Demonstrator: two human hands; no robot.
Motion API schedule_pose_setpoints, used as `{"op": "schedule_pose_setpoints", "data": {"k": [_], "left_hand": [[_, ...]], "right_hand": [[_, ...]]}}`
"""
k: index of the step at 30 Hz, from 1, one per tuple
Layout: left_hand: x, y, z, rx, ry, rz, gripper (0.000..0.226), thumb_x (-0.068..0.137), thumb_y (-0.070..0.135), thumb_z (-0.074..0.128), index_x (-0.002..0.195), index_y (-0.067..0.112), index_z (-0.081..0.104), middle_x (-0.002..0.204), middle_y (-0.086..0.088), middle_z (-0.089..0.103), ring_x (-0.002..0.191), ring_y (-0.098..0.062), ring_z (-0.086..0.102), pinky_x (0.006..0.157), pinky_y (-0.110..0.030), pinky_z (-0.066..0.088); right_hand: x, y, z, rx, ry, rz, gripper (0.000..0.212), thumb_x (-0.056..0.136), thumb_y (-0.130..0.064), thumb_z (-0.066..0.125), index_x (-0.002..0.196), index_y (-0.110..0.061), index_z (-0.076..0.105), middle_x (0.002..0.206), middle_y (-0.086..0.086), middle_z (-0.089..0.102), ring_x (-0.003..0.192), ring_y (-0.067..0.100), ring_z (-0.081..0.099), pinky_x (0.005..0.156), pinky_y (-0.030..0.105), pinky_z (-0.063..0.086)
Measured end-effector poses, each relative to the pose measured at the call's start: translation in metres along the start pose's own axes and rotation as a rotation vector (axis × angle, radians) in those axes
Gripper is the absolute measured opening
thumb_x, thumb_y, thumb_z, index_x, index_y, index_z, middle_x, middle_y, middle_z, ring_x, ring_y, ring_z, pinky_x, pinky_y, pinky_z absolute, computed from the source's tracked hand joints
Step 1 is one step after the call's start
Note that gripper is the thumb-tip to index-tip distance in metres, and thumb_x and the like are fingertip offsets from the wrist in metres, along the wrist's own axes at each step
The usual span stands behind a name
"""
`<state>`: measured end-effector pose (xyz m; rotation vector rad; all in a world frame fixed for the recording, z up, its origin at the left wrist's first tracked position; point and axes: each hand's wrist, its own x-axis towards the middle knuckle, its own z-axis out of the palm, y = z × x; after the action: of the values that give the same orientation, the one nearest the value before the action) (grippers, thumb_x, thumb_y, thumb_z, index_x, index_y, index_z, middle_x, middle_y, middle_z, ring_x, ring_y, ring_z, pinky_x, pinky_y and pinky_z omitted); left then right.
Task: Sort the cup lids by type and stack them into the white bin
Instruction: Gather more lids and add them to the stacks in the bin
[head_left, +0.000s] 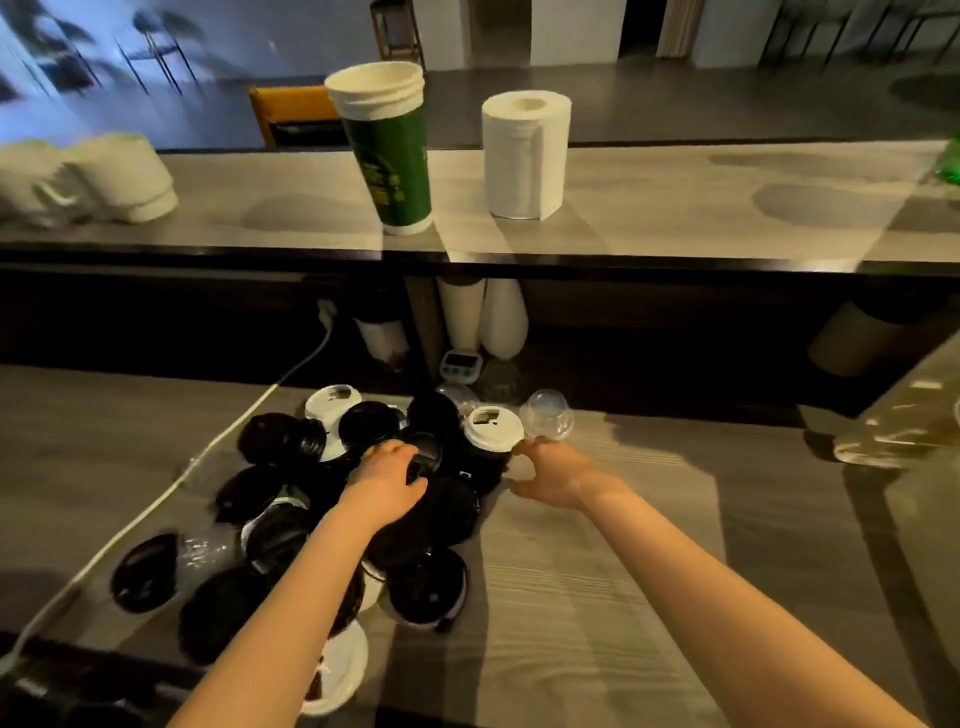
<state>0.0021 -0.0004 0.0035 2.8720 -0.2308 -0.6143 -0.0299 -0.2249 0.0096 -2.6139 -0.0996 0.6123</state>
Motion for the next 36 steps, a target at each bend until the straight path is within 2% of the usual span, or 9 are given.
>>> {"op": "schedule_pose_setpoints", "data": {"k": [7,10,13,18,26,29,32,34,36], "left_hand": [[0.042,-0.023,-0.003,0.132,-0.042,0.076,0.075,0.088,0.043,0.056,0.148,0.017,0.02,0.155,-0.005,0.015,0.143,-0.027,0.01,0.112,-0.043,0.024],[0.054,-0.024,0.001,0.167,-0.146,0.082,0.083,0.085,0.045,0.059,0.149,0.019,0.014,0.157,-0.007,0.007,0.145,-0.029,0.002,0.113,-0.046,0.021],[0.058,-0.023,0.012,0.215,-0.133,0.106,0.083,0.084,0.042,0.059,0.149,0.02,0.013,0.157,-0.008,0.009,0.144,-0.03,0.0,0.113,-0.05,0.022],[0.062,-0.025,0.019,0.215,-0.09,0.162,0.066,0.085,0.047,0.057,0.143,0.024,0.034,0.156,-0.006,0.015,0.144,-0.027,0.0,0.114,-0.05,0.016],[0.049,0.006,0.038,0.194,-0.057,0.285,0.062,0.086,0.049,0.052,0.138,0.017,0.042,0.157,-0.01,0.016,0.146,-0.023,-0.003,0.117,-0.043,0.002],[0.042,0.021,0.041,0.149,-0.069,0.302,0.055,0.09,0.042,0.048,0.135,0.011,0.044,0.153,-0.012,0.026,0.144,-0.026,0.016,0.115,-0.037,0.02],[0.035,0.031,0.04,0.015,-0.002,0.284,0.037,0.095,0.032,0.042,0.122,0.009,0.05,0.127,-0.009,0.053,0.116,-0.027,0.052,0.09,-0.037,0.047],[0.031,0.036,0.037,-0.036,0.05,0.258,0.031,0.098,0.029,0.038,0.118,0.009,0.049,0.11,-0.011,0.06,0.097,-0.026,0.059,0.077,-0.037,0.05],[0.029,0.037,0.032,-0.197,0.091,0.206,0.032,0.1,0.026,0.038,0.124,0.007,0.047,0.105,-0.013,0.061,0.092,-0.027,0.06,0.075,-0.036,0.048]], "right_hand": [[0.059,-0.019,0.011,-0.227,0.024,0.003,0.089,0.086,-0.026,0.063,0.152,-0.027,0.003,0.16,0.006,-0.004,0.146,0.032,0.001,0.116,0.046,0.017],[0.076,-0.027,0.015,-0.27,-0.055,0.005,0.09,0.083,-0.027,0.062,0.151,-0.032,0.003,0.16,0.002,-0.004,0.146,0.033,-0.006,0.116,0.051,0.012],[0.083,-0.024,0.025,-0.259,-0.077,0.014,0.08,0.085,-0.029,0.059,0.15,-0.03,0.012,0.156,0.004,0.014,0.145,0.033,0.004,0.114,0.05,0.021],[0.072,-0.006,0.035,-0.224,0.091,-0.003,0.067,0.086,-0.015,0.056,0.145,-0.028,0.029,0.147,0.002,0.037,0.138,0.03,0.024,0.106,0.043,0.037],[0.033,0.025,0.045,-0.132,0.218,0.063,0.068,0.084,-0.013,0.055,0.145,-0.027,0.028,0.14,0.003,0.046,0.133,0.025,0.035,0.088,0.037,0.047],[0.022,0.036,0.046,0.006,0.308,0.075,0.063,0.083,-0.011,0.055,0.142,-0.024,0.034,0.126,0.007,0.055,0.117,0.029,0.05,0.08,0.036,0.046],[0.014,0.041,0.045,0.171,0.421,0.097,0.058,0.089,-0.011,0.052,0.144,-0.019,0.034,0.117,0.013,0.061,0.105,0.031,0.058,0.071,0.03,0.042],[0.011,0.041,0.044,0.269,0.502,0.103,0.051,0.093,-0.012,0.052,0.142,-0.017,0.037,0.105,0.013,0.065,0.096,0.03,0.061,0.068,0.026,0.038],[0.008,0.038,0.04,0.407,0.584,0.128,0.046,0.094,-0.013,0.053,0.139,-0.016,0.042,0.089,0.011,0.065,0.086,0.03,0.062,0.066,0.029,0.041]]}}
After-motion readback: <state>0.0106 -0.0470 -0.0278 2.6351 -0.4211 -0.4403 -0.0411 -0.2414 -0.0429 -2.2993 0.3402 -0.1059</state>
